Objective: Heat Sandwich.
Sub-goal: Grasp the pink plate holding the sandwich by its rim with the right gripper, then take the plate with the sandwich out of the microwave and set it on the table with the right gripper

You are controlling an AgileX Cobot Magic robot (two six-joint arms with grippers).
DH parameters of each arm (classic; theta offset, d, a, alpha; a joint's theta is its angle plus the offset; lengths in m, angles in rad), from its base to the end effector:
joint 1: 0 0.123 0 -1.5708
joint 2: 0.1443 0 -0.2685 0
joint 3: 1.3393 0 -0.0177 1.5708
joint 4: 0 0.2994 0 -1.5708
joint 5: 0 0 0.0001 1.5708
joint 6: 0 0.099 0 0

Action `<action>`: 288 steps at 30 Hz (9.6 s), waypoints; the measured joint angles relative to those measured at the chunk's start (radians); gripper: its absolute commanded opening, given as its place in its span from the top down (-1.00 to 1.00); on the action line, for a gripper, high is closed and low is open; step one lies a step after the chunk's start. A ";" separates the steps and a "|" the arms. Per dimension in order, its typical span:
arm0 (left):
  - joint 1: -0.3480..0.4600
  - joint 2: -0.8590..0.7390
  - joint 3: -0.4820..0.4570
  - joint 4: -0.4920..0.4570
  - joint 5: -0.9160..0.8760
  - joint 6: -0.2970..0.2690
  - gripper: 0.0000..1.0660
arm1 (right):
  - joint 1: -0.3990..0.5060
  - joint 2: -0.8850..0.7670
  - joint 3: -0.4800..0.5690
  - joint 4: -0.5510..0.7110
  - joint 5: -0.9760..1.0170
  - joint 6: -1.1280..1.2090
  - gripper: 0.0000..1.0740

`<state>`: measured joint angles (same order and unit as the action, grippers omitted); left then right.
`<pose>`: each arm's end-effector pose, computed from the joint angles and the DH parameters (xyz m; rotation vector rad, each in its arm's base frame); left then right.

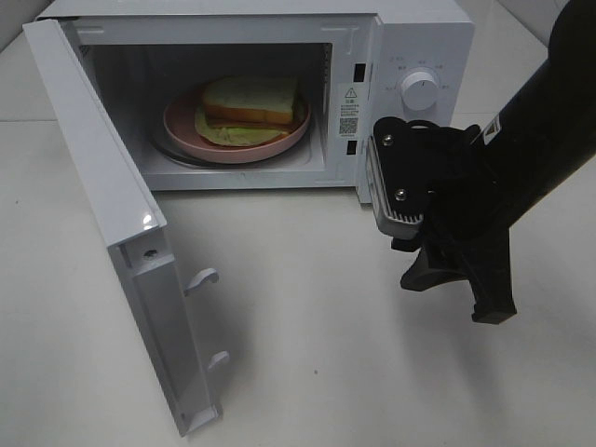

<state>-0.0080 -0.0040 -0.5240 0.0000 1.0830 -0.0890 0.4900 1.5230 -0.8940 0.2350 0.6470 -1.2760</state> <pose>0.0567 -0.0005 0.3031 -0.0826 2.0375 -0.0608 0.2839 0.1672 0.1605 -1.9589 1.8920 0.0231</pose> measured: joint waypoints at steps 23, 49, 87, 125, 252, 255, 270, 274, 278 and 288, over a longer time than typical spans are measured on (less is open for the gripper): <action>0.000 0.000 0.000 0.000 0.000 0.000 -0.87 | 0.049 0.001 -0.080 -0.196 -0.026 0.054 -0.58; 0.000 0.000 0.000 0.000 0.000 0.000 -0.87 | 0.175 0.229 -0.388 -0.419 -0.082 0.134 -0.53; 0.000 0.000 0.000 0.000 0.000 0.000 -0.87 | 0.175 0.633 -0.781 -0.421 -0.157 0.187 -0.42; 0.000 0.000 0.000 0.000 0.000 0.000 -0.87 | 0.165 0.829 -0.962 -0.422 -0.163 0.293 1.00; 0.000 0.000 0.000 0.000 0.000 0.000 -0.87 | 0.255 -0.432 0.295 -0.377 -0.154 0.044 1.00; 0.000 0.000 0.000 0.000 0.000 0.000 -0.87 | 0.255 -0.475 0.315 -0.408 -0.127 0.087 1.00; 0.000 0.000 0.000 0.000 0.000 0.000 -0.87 | 0.255 -0.526 0.329 -0.629 0.007 0.503 1.00; 0.000 0.000 0.000 0.000 0.000 0.000 -0.87 | 0.255 -0.526 0.329 -0.677 0.049 0.639 1.00; 0.000 0.000 0.000 0.000 0.000 0.000 -0.87 | 0.255 -0.526 0.329 -0.723 0.093 0.774 1.00; 0.000 0.000 0.000 0.000 0.000 0.000 -0.87 | 0.255 -0.526 0.329 -0.792 0.206 1.026 1.00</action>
<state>-0.0080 -0.0040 -0.5240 0.0000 1.0830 -0.0890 0.7450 0.9970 -0.5650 -0.5570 0.8530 -0.2500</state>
